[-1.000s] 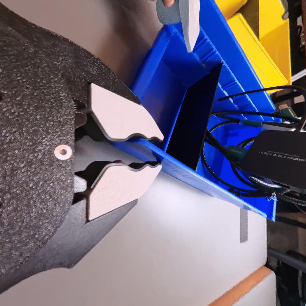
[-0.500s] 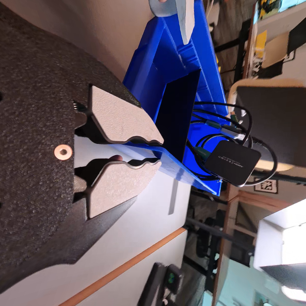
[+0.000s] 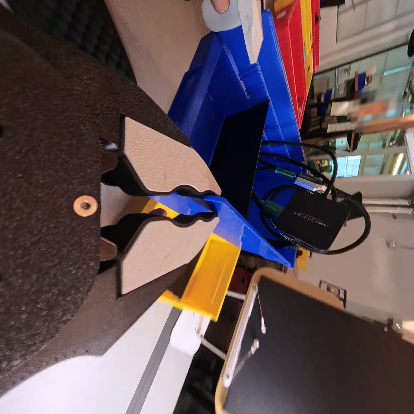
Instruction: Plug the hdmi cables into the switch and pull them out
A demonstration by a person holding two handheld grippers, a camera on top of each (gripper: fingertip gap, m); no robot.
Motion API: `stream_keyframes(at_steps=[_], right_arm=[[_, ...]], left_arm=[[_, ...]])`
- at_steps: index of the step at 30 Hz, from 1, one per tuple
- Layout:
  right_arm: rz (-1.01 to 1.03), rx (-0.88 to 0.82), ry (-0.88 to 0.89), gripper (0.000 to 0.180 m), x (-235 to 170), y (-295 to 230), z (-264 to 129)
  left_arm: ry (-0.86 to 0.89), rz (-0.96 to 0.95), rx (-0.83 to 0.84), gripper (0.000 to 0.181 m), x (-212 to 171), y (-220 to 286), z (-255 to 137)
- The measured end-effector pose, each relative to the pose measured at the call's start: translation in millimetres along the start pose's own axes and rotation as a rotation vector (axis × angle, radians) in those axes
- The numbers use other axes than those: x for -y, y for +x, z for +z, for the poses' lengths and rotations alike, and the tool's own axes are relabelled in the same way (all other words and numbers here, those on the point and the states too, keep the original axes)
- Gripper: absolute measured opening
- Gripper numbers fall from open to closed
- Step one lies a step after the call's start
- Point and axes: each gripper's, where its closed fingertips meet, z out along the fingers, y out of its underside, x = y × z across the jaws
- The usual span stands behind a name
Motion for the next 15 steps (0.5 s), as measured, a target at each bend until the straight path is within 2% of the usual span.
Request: stream_keyframes(at_steps=[8,15], right_arm=[[0.043,0.134,-0.077,0.013,-51.6,-71.3,69.3],[0.028,0.145,-0.168,0.014,-106.4,-77.5,86.1]], left_arm=[[-0.050,-0.050,0.168,0.014,-43.1,-96.7,-29.1],[-0.098,-0.078,0.183,0.013,-92.1,-120.6,-20.2]])
